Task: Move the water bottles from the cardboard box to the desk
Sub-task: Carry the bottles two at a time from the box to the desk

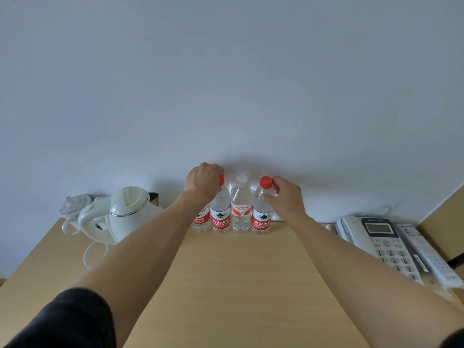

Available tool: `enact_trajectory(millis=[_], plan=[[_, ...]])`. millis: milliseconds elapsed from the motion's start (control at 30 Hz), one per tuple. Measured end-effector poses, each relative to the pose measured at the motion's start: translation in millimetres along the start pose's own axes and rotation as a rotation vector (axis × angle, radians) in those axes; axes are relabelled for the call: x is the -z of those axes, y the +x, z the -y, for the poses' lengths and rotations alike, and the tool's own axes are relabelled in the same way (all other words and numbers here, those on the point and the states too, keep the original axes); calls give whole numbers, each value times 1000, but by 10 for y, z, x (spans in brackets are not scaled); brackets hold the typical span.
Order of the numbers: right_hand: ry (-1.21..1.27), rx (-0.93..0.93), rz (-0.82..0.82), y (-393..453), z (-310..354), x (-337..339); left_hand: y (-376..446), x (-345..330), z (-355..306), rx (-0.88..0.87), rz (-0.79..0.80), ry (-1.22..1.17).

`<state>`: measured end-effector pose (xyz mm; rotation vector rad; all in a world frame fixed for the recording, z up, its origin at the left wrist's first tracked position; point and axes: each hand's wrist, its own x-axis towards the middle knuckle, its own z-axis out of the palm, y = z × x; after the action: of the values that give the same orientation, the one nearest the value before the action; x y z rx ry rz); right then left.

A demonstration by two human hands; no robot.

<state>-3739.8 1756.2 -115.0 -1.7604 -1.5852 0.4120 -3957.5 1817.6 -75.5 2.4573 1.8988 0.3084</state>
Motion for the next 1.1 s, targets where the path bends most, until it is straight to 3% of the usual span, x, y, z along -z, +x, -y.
enact_trajectory(millis=[467, 700, 1100], plan=[[-6, -28, 2, 4, 20, -7, -44, 20, 2, -8, 29, -30], [22, -87, 31, -22, 59, 68, -112, 81, 10, -79, -83, 88], [-67, -106, 1, -94, 240, 508, -154, 395, -634, -254, -222, -49]])
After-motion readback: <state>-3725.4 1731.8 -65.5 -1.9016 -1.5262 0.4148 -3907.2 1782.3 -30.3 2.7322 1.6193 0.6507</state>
